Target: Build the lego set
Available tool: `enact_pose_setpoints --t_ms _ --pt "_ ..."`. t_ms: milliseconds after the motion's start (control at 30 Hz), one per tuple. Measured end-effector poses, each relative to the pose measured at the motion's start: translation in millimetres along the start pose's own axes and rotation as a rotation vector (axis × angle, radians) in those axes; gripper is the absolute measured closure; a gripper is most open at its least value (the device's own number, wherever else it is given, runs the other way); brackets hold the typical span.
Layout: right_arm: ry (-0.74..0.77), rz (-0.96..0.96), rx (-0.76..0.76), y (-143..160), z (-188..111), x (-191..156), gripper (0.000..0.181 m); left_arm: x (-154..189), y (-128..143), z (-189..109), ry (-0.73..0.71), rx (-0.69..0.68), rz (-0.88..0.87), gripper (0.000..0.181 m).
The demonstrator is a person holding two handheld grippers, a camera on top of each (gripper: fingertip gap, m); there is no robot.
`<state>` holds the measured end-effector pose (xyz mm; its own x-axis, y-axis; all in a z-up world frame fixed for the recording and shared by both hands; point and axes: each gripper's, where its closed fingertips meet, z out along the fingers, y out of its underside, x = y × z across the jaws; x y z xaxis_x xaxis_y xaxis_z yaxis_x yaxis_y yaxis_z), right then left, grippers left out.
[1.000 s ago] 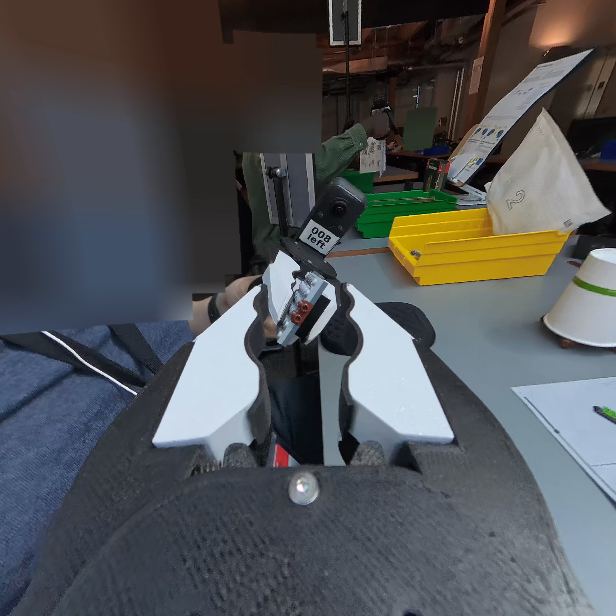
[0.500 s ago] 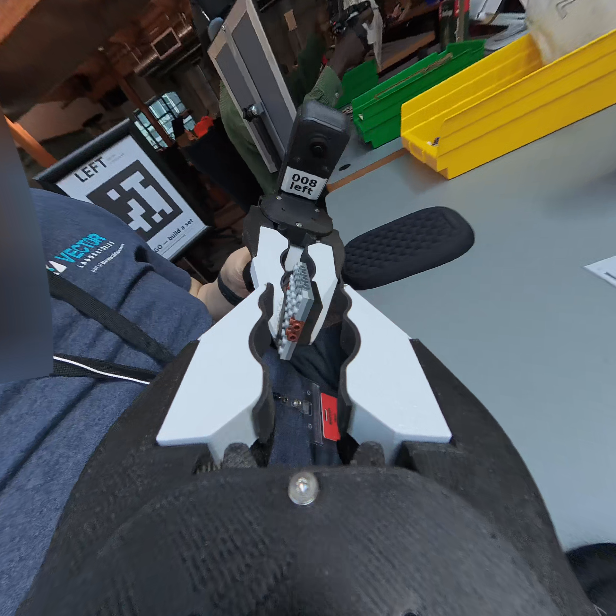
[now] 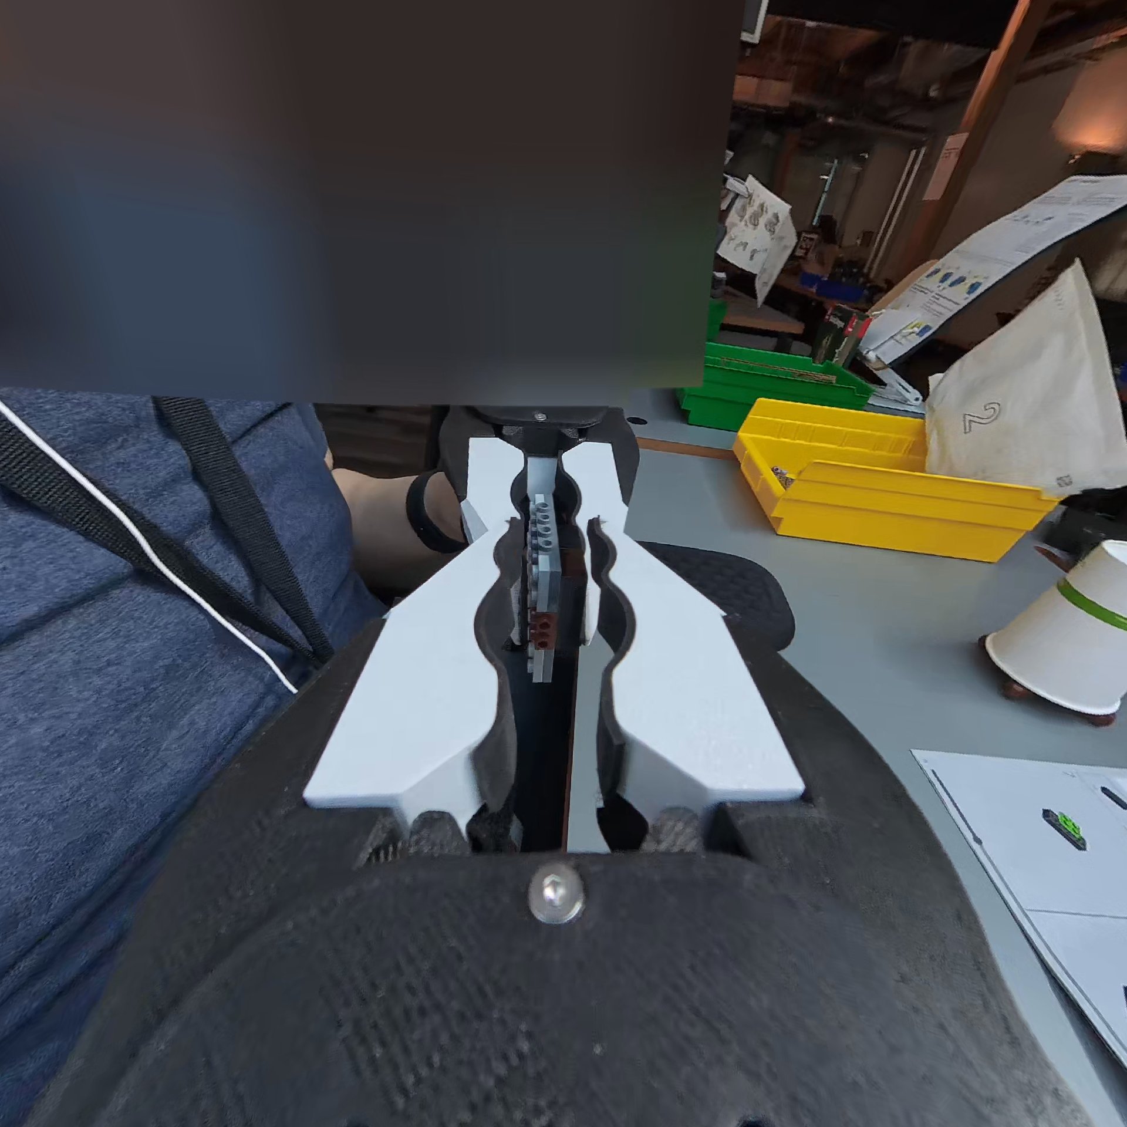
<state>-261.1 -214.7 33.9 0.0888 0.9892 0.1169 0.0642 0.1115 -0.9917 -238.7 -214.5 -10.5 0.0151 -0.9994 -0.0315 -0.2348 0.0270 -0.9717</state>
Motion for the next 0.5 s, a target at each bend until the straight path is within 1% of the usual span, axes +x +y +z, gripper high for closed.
enact_pose_setpoints --t_ms 33,100,167,300,333,433,500 --pt "-0.029 -0.018 -0.007 -1.9 0.0 -5.6 0.166 2.1 -1.9 -0.1 -0.007 0.003 0.033 0.164" --pt "-0.076 -0.062 -0.008 -6.5 0.6 -15.7 0.167 5.5 -2.9 0.9 -0.020 -0.007 0.093 0.164" --pt "-0.066 -0.100 -0.028 -7.1 2.3 -16.3 0.168 6.9 -1.5 3.0 -0.031 -0.026 0.126 0.163" --pt "-0.065 -0.129 -0.136 6.1 7.5 -16.5 0.169 10.6 -0.8 6.0 -0.016 -0.028 0.120 0.163" --pt "-0.067 -0.140 -0.154 8.6 8.6 -17.4 0.172 11.3 -0.9 6.3 -0.008 -0.026 0.109 0.163" --pt "-0.055 -0.157 -0.166 9.4 9.7 -16.1 0.174 10.8 -0.1 6.3 -0.003 -0.025 0.097 0.163" --pt "-0.056 -0.135 -0.175 10.9 10.3 -15.3 0.174 9.2 1.0 6.3 -0.014 -0.030 0.103 0.163"
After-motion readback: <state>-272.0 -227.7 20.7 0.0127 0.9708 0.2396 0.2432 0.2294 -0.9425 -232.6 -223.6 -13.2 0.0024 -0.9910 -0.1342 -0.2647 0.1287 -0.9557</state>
